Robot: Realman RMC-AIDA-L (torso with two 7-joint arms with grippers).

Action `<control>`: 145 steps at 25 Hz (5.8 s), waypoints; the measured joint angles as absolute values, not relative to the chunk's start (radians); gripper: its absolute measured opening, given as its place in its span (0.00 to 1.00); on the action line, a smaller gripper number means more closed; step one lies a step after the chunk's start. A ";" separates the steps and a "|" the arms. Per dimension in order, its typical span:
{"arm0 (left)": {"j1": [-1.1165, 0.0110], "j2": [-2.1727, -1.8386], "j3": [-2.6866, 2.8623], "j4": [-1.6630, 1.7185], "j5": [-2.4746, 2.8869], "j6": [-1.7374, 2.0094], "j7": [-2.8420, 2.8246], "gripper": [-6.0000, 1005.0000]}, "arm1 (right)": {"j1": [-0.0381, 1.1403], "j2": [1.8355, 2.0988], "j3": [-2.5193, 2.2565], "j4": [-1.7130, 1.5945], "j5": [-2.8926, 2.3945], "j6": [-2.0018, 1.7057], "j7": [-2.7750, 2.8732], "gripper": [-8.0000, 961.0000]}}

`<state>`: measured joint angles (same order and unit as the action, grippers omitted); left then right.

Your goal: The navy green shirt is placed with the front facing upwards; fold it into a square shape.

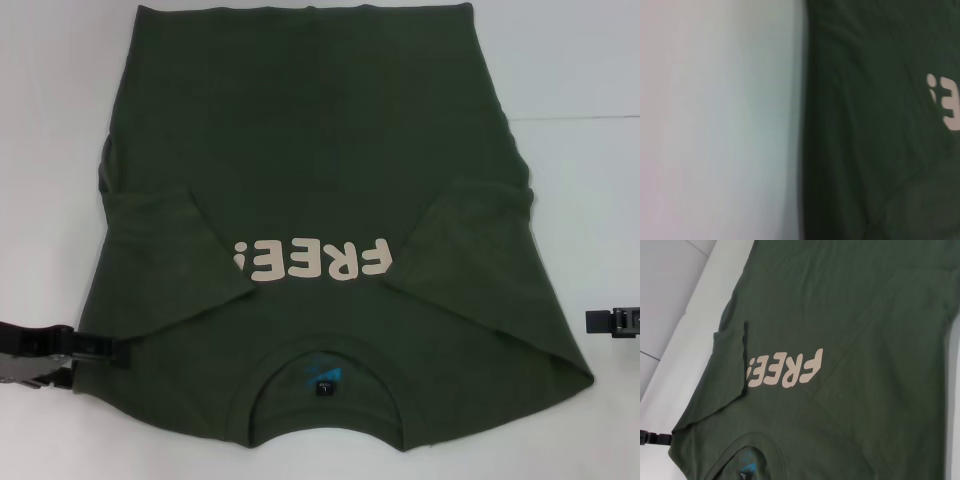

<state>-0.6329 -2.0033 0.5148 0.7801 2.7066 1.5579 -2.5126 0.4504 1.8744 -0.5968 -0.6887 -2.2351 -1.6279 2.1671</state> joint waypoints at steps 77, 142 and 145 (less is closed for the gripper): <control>-0.680 -2.006 0.581 0.747 2.698 1.549 -2.525 0.05 | 0.666 1.869 -0.686 -0.663 -2.611 -1.638 2.582 0.89; -0.683 -2.008 0.581 0.747 2.698 1.547 -2.525 0.05 | 0.711 1.942 -0.709 -0.619 -2.605 -1.535 2.566 0.87; -0.684 -2.008 0.581 0.747 2.698 1.548 -2.525 0.05 | 0.721 1.943 -0.709 -0.605 -2.605 -1.529 2.563 0.87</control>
<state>-0.6840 -2.0079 0.5814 0.7470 2.6975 1.5478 -2.5249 0.7209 1.9432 -0.7086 -0.6053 -2.6052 -1.5293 2.5630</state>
